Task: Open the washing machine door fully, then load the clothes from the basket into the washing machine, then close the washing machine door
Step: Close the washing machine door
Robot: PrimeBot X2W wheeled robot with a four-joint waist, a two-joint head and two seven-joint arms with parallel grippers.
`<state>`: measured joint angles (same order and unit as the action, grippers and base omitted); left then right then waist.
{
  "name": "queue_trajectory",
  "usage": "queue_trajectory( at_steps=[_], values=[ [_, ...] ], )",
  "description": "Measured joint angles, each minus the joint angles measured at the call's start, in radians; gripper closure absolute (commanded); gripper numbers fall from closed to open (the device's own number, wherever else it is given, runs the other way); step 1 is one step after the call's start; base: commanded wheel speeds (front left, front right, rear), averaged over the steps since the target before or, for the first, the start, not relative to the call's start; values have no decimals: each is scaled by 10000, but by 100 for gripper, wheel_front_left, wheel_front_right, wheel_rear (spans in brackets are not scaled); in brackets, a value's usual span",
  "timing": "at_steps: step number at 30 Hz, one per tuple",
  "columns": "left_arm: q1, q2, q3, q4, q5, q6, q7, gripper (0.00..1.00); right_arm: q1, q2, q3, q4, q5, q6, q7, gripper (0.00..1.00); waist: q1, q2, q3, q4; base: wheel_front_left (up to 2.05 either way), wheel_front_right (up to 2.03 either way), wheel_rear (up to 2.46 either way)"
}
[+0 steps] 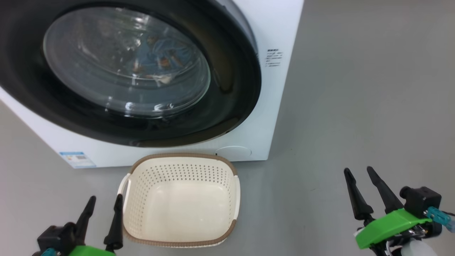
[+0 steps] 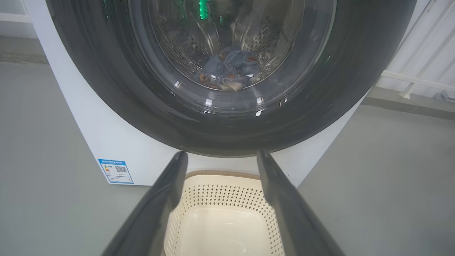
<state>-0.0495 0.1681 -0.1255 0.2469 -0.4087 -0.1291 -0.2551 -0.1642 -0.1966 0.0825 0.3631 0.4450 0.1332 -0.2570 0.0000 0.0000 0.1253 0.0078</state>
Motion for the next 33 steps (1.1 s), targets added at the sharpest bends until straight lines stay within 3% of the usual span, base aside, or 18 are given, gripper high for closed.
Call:
queue_trajectory(
  at_steps=[16,33],
  values=[
    [701,-4,604,69,100,0,0,0,1090,-98,-673,-230,-27,0,2,0,0,0,-558,-509,0,0,0],
    [837,2,627,92,148,0,0,0,1301,-82,-742,-245,-29,0,2,0,0,0,-791,-543,0,0,0]
  ],
)
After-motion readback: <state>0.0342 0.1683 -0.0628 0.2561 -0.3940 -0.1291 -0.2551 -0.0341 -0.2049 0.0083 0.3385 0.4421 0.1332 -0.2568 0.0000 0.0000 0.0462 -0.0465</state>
